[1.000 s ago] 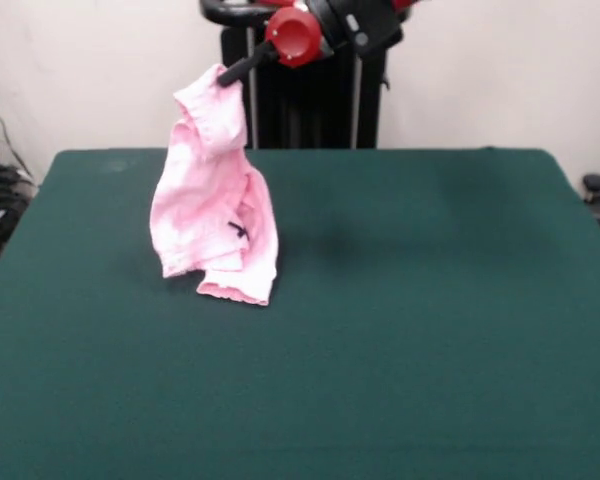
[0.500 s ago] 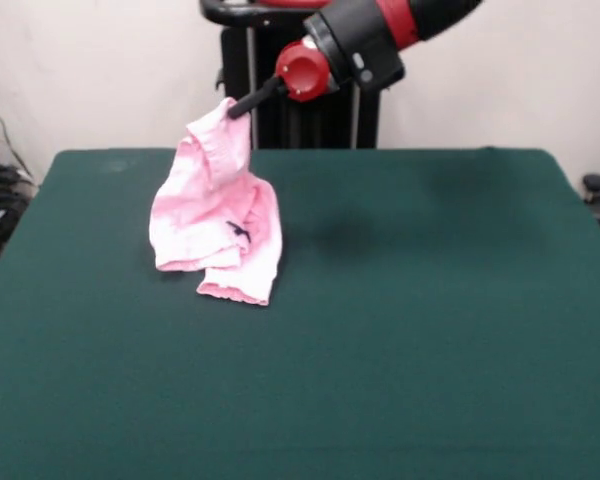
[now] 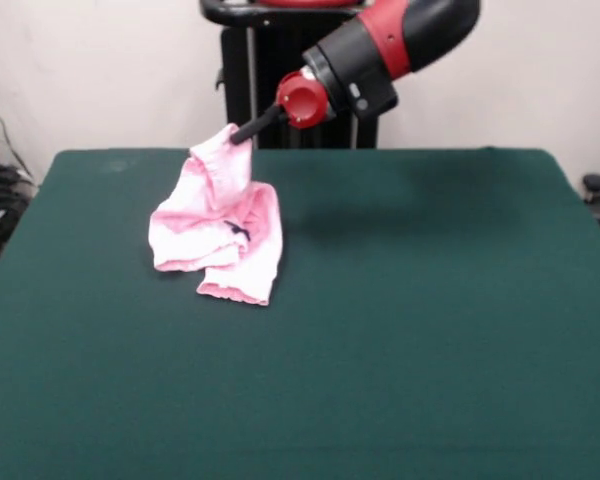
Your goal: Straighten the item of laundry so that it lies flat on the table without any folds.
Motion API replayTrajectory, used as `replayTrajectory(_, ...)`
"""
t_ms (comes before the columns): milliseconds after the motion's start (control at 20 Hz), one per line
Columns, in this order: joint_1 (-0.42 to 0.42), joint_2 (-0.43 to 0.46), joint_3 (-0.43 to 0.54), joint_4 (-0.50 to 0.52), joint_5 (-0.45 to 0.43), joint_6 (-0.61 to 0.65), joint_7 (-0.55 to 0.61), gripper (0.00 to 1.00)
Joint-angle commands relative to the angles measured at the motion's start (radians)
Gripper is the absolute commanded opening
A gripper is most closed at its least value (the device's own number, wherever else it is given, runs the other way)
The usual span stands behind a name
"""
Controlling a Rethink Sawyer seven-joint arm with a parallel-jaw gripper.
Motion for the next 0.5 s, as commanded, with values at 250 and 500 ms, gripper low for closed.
replayTrajectory(250,-0.027,0.035,0.104,0.008,-0.120,0.015,0.331,0.00)
replayTrajectory(500,-0.016,0.010,0.100,0.043,-0.094,0.031,0.269,0.00)
